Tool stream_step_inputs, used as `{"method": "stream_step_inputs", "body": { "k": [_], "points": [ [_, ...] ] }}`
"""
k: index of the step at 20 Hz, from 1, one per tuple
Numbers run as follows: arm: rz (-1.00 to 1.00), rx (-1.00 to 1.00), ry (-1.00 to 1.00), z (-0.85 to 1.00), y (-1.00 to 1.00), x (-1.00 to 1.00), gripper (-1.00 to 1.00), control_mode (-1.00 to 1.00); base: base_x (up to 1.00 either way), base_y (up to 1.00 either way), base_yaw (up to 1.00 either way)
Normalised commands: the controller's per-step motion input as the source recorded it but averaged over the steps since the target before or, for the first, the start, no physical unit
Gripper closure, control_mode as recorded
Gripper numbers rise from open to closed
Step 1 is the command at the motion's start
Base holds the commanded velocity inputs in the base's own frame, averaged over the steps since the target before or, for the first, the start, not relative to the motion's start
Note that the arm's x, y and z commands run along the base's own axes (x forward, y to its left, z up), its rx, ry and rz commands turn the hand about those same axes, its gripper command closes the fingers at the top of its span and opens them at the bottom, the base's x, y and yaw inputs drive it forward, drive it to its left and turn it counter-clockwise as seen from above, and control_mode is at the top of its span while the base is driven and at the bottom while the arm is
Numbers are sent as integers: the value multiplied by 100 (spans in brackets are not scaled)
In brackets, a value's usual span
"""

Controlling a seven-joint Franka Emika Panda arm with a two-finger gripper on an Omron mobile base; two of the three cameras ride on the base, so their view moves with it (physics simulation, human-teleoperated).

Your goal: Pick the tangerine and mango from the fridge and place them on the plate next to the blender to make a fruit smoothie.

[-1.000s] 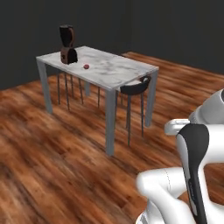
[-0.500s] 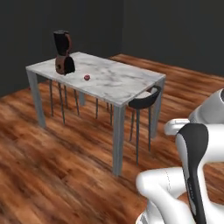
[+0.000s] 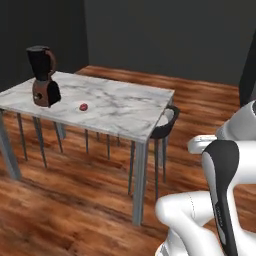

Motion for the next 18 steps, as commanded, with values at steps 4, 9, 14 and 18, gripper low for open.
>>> {"method": "stream_step_inputs", "body": {
  "k": [4,9,14,18],
  "points": [
    [0,0,0,0,0,0,100,100,97,99,-58],
    [0,0,0,0,0,0,100,100,37,100,-43],
    [0,0,0,0,0,0,100,100,2,100,-32],
    [0,0,0,0,0,0,100,100,23,99,-21]
  ]
}}
